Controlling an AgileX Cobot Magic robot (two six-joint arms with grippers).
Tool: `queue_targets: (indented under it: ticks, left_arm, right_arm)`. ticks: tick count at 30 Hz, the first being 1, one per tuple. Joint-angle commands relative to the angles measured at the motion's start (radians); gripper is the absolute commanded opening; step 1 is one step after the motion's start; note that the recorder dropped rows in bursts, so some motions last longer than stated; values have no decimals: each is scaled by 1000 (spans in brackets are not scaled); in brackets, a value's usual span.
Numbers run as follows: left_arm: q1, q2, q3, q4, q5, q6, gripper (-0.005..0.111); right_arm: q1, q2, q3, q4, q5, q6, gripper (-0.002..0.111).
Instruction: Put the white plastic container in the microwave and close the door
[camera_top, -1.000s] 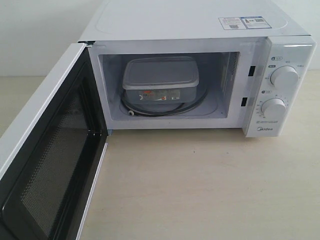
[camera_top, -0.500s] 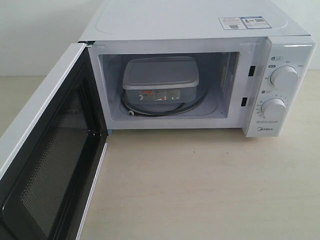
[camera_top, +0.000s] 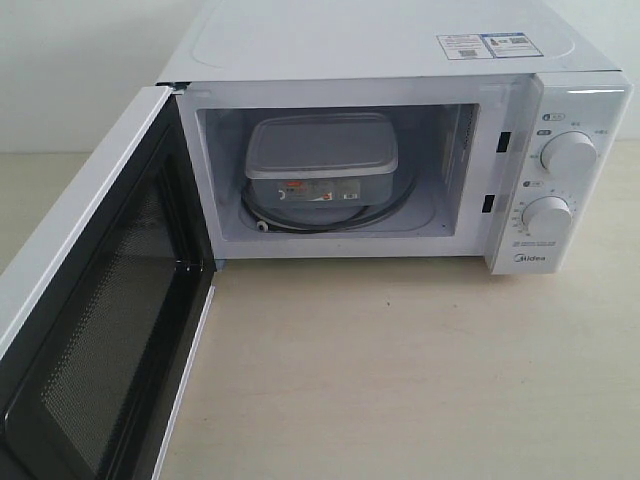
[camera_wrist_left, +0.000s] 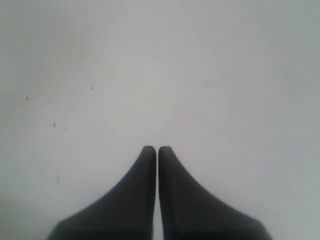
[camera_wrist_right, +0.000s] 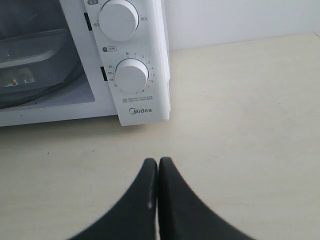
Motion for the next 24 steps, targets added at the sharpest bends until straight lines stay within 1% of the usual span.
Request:
queue_targets:
  ticks: [1,5,7,10,11,15,16,17,18,19,21,22,24]
  left_arm:
    - [-2,3,-48,-8,-111,4,4]
    - [-2,111,-149,185,-16,30,4]
    - [-2,180,-211,298,70,85,4]
    - [-2,308,-316,420,235,185,4]
    - [-2,403,-396,502,406,228,4]
    - [-2,582,-519,593,666,259,4]
    - [-2,685,-583,656,819,322,4]
    - [-2,736,-610,679,883,337,4]
    - [-2,828,-667,708,1020,351,4]
    - [-2,858,-680,705,1065,382,4]
    - [-4,975,-688,674,1261,675,4]
    - [-4,1006,-688,650,1303,772,4]
    - [-4,1054,-688,585,1303,927,4]
  right_arm:
    - [-1,-5,0,-9,-5,-8,0]
    - [-1,-5,0,-9,-5,-8,0]
    - [-1,-5,0,-9,-5,-8,0]
    - [-1,-5,0,-9,-5,-8,0]
    - [-1,-5,0,-9,-5,-8,0]
    - [-1,-5,0,-9,-5,-8,0]
    - [-1,-5,0,-9,-5,-8,0]
    - [-1,-5,0,-9,-5,-8,0]
    - [-1,-5,0,-9,-5,-8,0]
    - [-1,-5,0,-9,-5,-8,0]
    - [-1,-5,0,-9,-5,-8,0]
    - [-1,-5,0,-9,-5,-8,0]
    - [-1,-5,0,-9,-5,-8,0]
